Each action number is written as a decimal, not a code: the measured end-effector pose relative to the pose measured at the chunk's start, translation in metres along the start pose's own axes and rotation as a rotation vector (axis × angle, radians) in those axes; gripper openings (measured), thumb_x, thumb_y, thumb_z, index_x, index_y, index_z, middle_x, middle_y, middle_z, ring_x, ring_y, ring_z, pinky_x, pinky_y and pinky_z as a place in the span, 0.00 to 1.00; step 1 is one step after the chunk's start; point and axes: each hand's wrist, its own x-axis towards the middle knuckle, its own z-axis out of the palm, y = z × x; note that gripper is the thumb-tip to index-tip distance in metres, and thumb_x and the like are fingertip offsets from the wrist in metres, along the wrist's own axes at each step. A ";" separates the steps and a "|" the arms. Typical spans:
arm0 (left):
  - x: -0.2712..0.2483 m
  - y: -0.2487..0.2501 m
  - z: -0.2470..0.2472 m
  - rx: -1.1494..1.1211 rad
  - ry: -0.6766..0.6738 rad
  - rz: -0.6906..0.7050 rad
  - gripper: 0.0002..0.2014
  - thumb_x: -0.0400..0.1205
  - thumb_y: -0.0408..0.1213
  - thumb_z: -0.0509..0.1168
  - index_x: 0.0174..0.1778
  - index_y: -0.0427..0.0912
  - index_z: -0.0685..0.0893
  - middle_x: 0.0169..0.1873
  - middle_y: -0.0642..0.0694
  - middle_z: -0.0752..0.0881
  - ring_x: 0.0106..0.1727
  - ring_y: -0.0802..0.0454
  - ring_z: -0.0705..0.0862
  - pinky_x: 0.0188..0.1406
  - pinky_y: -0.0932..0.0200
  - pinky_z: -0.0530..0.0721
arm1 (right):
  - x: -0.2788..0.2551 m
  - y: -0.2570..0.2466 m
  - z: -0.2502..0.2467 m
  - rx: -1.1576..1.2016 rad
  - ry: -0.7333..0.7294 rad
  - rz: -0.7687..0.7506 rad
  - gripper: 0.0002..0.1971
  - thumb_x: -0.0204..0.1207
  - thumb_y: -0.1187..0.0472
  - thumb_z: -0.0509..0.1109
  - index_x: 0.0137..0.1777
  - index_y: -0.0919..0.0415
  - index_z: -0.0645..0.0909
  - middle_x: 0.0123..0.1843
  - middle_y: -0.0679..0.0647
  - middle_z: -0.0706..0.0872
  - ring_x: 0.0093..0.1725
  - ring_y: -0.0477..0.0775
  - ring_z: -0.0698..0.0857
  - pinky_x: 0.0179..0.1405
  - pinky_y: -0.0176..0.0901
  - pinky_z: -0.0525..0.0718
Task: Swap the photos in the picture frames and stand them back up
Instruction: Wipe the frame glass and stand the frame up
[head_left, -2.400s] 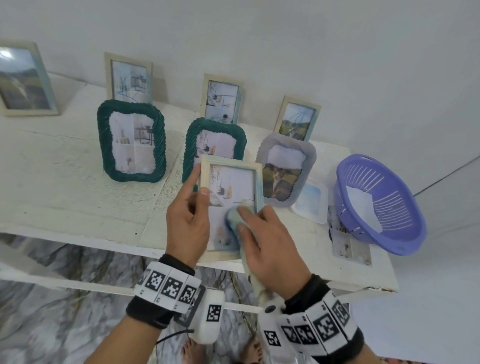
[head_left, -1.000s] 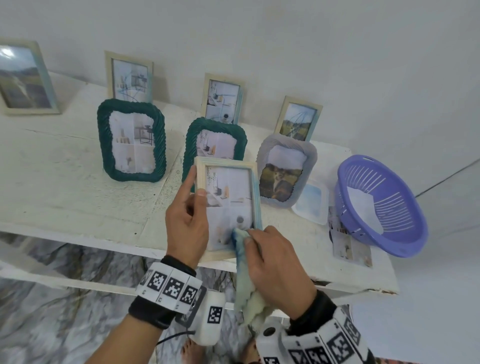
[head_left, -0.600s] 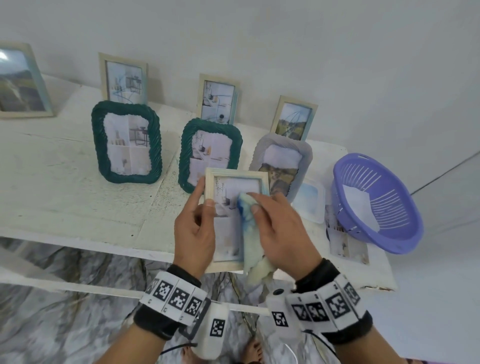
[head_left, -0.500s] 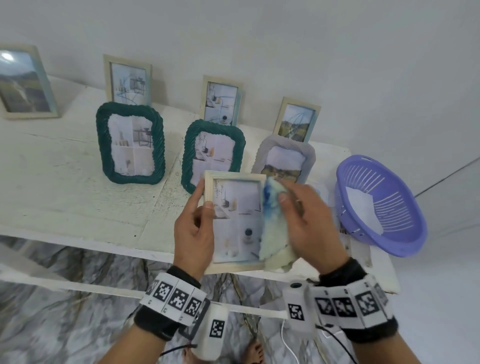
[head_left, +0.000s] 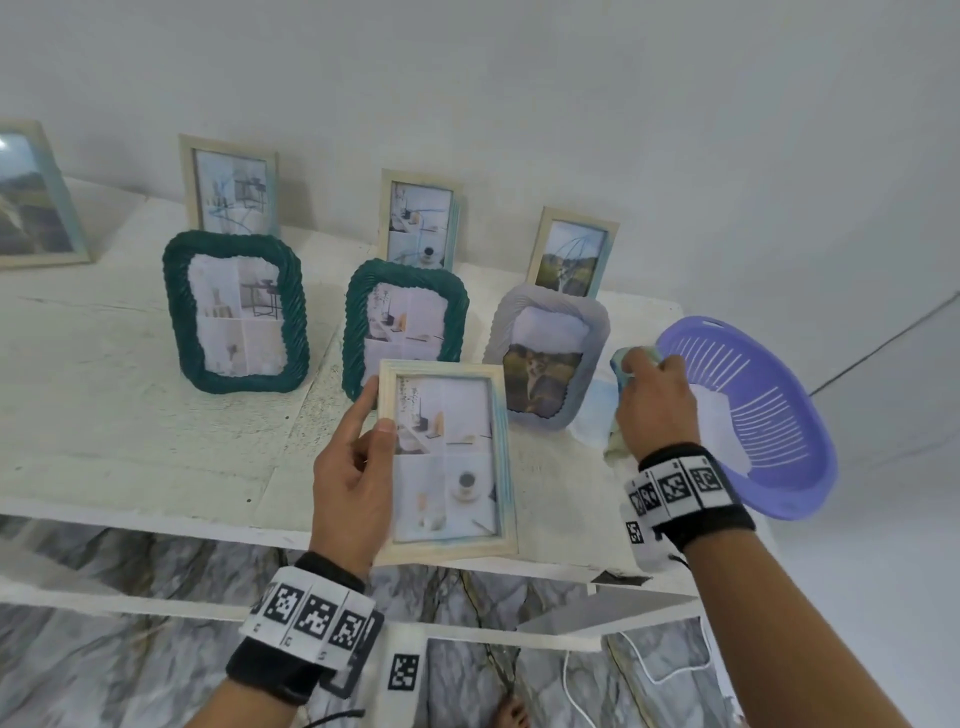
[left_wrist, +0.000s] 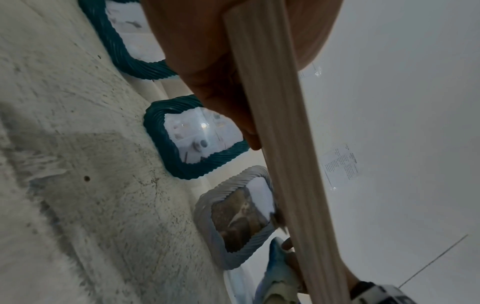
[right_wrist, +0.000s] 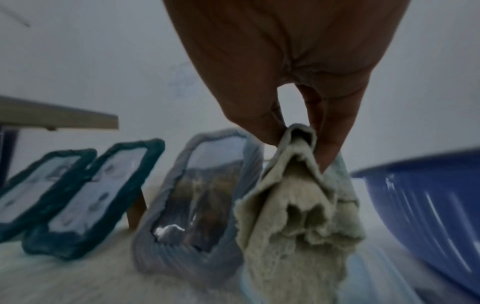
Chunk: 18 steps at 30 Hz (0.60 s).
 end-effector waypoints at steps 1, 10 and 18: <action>0.001 -0.001 0.000 -0.001 0.000 0.005 0.19 0.88 0.34 0.58 0.74 0.55 0.75 0.23 0.54 0.78 0.21 0.64 0.68 0.23 0.74 0.69 | 0.006 0.001 0.007 -0.017 -0.044 0.016 0.16 0.77 0.75 0.60 0.62 0.64 0.77 0.58 0.69 0.73 0.44 0.73 0.81 0.42 0.53 0.73; 0.011 -0.008 -0.002 0.038 -0.011 0.014 0.20 0.88 0.37 0.58 0.77 0.56 0.75 0.31 0.41 0.74 0.27 0.57 0.65 0.26 0.69 0.68 | 0.023 0.017 0.054 -0.064 -0.347 0.063 0.22 0.79 0.70 0.58 0.72 0.59 0.75 0.66 0.68 0.79 0.62 0.70 0.80 0.59 0.54 0.78; 0.013 -0.011 0.002 -0.029 -0.045 -0.051 0.19 0.89 0.38 0.58 0.74 0.62 0.76 0.42 0.44 0.78 0.43 0.50 0.74 0.46 0.54 0.74 | -0.032 0.001 0.030 0.261 -0.008 0.062 0.12 0.82 0.62 0.60 0.59 0.63 0.81 0.50 0.61 0.86 0.49 0.63 0.84 0.46 0.49 0.78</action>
